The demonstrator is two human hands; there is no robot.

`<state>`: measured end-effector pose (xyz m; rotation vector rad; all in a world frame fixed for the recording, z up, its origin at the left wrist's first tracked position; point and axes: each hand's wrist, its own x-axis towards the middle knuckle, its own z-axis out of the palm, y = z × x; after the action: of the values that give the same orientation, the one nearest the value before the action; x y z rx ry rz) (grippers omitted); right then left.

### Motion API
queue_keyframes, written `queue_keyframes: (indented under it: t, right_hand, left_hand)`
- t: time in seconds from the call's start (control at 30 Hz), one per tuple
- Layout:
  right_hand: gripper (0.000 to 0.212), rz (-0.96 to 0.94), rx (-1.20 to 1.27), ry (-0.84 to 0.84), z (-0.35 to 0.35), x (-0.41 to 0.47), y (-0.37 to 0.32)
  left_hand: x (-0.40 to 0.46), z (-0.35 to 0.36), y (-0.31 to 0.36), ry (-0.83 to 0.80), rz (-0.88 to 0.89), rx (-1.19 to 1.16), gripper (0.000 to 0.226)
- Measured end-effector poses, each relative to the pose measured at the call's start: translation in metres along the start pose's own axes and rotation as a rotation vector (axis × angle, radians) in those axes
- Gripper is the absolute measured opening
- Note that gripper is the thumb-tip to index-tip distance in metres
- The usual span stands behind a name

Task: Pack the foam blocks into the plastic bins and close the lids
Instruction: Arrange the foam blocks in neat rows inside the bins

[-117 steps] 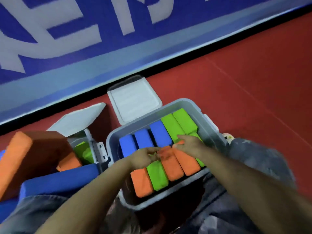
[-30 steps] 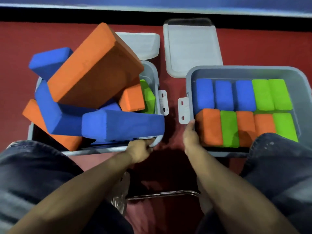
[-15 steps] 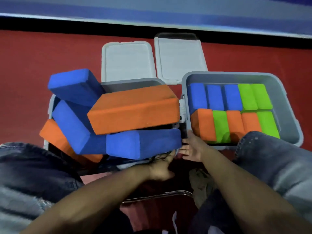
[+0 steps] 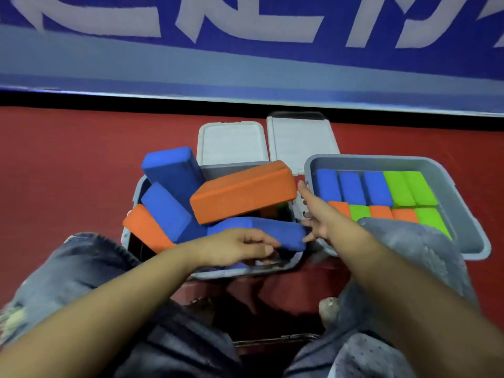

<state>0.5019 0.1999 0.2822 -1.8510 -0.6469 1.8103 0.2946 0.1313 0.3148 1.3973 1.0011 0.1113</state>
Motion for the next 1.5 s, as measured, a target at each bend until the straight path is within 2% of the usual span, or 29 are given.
queue_keyframes:
  t: [0.07,0.13,0.23,0.3,0.4,0.5,0.63,0.7,0.73,0.8,0.87,0.93,1.0,1.1,1.2,1.3,1.4,1.5]
  right_hand:
    - [0.083,-0.047,-0.045,-0.007,0.009,-0.008,-0.005]
    - [0.086,-0.069,-0.073,0.003,0.017,-0.012,-0.01]
    - [0.099,-0.113,-0.149,0.073,0.033,-0.012,-0.02]
    - [0.108,-0.135,-0.25,0.085,0.042,-0.012,-0.022]
    - [0.107,-0.106,-0.189,0.035,0.051,-0.014,-0.018]
    - [0.105,-0.091,-0.021,0.037,0.056,-0.011,-0.013]
    - [0.121,-0.209,-0.145,0.071,0.059,-0.009,0.005]
    - [0.127,-0.247,-0.17,0.048,0.059,-0.01,0.022]
    - [0.13,-0.278,-0.249,0.024,0.059,-0.01,0.032]
    - [0.137,-0.365,-0.625,-0.051,0.062,-0.007,0.055]
    - [0.137,-0.453,-0.972,-0.046,0.066,-0.004,0.072]
    - [0.122,-0.566,-1.149,0.094,0.063,-0.002,0.075]
    - [0.105,-0.678,-1.206,0.189,0.052,0.004,0.069]
    - [0.092,-0.723,-1.173,0.14,0.039,0.003,0.057]
    - [0.088,-0.769,-1.094,0.089,0.032,-0.008,0.041]
    - [0.088,-0.809,-1.033,0.16,0.025,-0.024,0.019]
    - [0.086,-0.823,-0.925,0.302,0.018,-0.043,-0.007]
    - [0.087,-0.894,-0.876,0.493,0.01,-0.054,-0.033]
  left_hand:
    - [-0.016,-0.019,0.007,0.173,0.102,-0.204,0.022]
    - [-0.022,-0.041,0.006,0.395,0.132,-0.272,0.02]
    - [-0.019,-0.075,-0.01,0.742,0.025,-0.172,0.016]
    - [-0.015,-0.09,-0.029,0.875,-0.081,-0.083,0.009]
    - [-0.004,-0.094,-0.061,0.852,-0.143,0.013,0.029]
    - [0.008,-0.094,-0.078,0.809,-0.126,0.228,0.063]
    - [0.014,-0.089,-0.092,0.71,-0.213,0.674,0.106]
    - [0.016,-0.084,-0.097,0.739,-0.221,0.812,0.114]
    - [0.018,-0.082,-0.098,0.767,-0.208,0.842,0.113]
    - [0.022,-0.083,-0.099,0.82,-0.155,0.844,0.106]
    - [0.025,-0.085,-0.099,0.852,-0.088,0.826,0.096]
    - [0.026,-0.086,-0.095,0.877,-0.004,0.756,0.087]
    - [0.026,-0.087,-0.089,0.894,0.047,0.611,0.083]
    - [0.023,-0.092,-0.083,0.936,0.039,0.398,0.079]
    - [0.02,-0.098,-0.082,1.06,0.041,0.125,0.071]
    - [0.015,-0.106,-0.079,1.13,-0.002,-0.291,0.07]
    - [0.008,-0.111,-0.077,1.098,-0.002,-0.658,0.063]
    - [0.004,-0.105,-0.075,0.975,0.01,-0.849,0.074]
